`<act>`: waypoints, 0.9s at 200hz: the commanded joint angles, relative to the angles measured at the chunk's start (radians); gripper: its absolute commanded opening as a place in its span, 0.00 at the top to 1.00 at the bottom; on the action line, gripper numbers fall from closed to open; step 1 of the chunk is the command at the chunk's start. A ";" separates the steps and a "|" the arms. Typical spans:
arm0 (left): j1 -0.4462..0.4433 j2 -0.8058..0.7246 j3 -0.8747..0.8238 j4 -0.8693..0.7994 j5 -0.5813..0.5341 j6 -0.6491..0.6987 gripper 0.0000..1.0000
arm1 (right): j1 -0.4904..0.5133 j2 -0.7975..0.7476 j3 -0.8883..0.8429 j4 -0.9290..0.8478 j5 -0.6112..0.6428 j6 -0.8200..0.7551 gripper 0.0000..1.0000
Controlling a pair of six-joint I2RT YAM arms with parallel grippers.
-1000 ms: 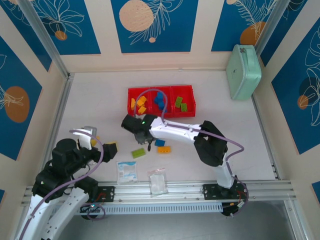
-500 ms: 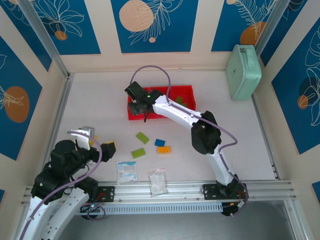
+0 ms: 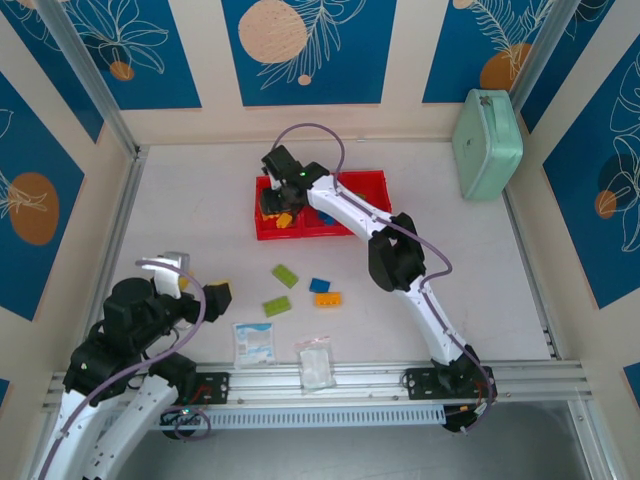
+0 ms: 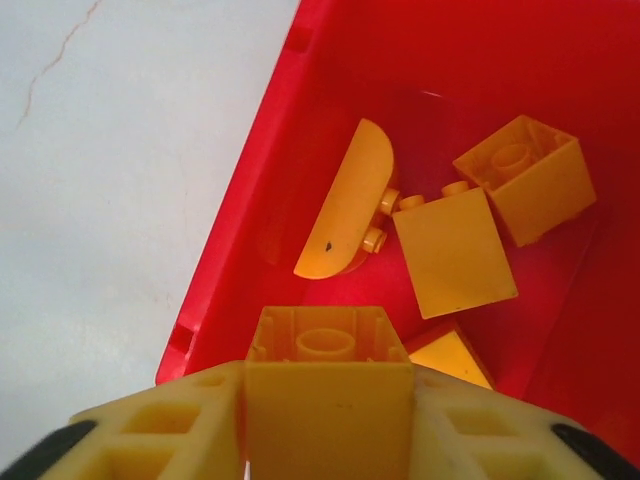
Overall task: Sort the legos into containers by color
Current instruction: Place the lego in the container, then pick up the lego from the bottom-center of the table.
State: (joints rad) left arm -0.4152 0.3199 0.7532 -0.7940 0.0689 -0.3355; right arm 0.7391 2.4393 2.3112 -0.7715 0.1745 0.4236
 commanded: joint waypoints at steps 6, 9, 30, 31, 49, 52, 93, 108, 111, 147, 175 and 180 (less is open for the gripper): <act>0.007 0.005 -0.006 -0.010 -0.009 -0.011 0.01 | 0.015 -0.022 -0.008 -0.028 -0.069 0.021 0.42; 0.007 0.007 -0.006 -0.010 -0.008 -0.011 0.01 | 0.015 -0.026 -0.011 -0.028 -0.069 0.021 0.40; 0.006 0.011 -0.006 -0.010 -0.003 -0.010 0.01 | 0.020 -0.063 -0.032 -0.035 -0.078 0.033 0.33; 0.007 0.011 -0.006 -0.010 -0.003 -0.010 0.01 | 0.021 -0.064 -0.034 -0.035 -0.079 0.033 0.33; 0.007 0.016 -0.005 -0.010 -0.001 -0.010 0.01 | 0.033 -0.132 -0.097 -0.029 -0.076 0.031 0.29; 0.008 0.016 -0.006 -0.010 0.000 -0.010 0.01 | 0.036 -0.146 -0.116 -0.024 -0.073 0.030 0.28; 0.007 0.021 -0.006 -0.008 0.002 -0.010 0.01 | 0.056 -0.393 -0.451 0.081 -0.001 -0.068 0.27; 0.007 0.021 -0.005 -0.008 0.003 -0.009 0.01 | 0.045 -0.484 -0.579 0.108 0.022 -0.169 0.28; 0.008 0.021 -0.006 -0.008 0.005 -0.010 0.01 | 0.044 -0.506 -0.606 0.118 0.025 -0.194 0.28; 0.007 0.024 -0.008 -0.005 0.011 -0.008 0.01 | 0.054 -0.752 -0.961 0.238 -0.096 -0.623 0.29; 0.007 0.024 -0.006 -0.007 0.008 -0.008 0.01 | 0.081 -0.857 -1.161 0.209 -0.039 -0.858 0.24; 0.007 0.023 -0.006 -0.008 0.006 -0.009 0.01 | 0.076 -0.865 -1.182 0.208 -0.034 -0.860 0.24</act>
State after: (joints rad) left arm -0.4152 0.3393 0.7532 -0.7937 0.0696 -0.3355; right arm 0.8021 1.6203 1.2381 -0.5682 0.1276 -0.1814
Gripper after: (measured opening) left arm 0.994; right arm 0.749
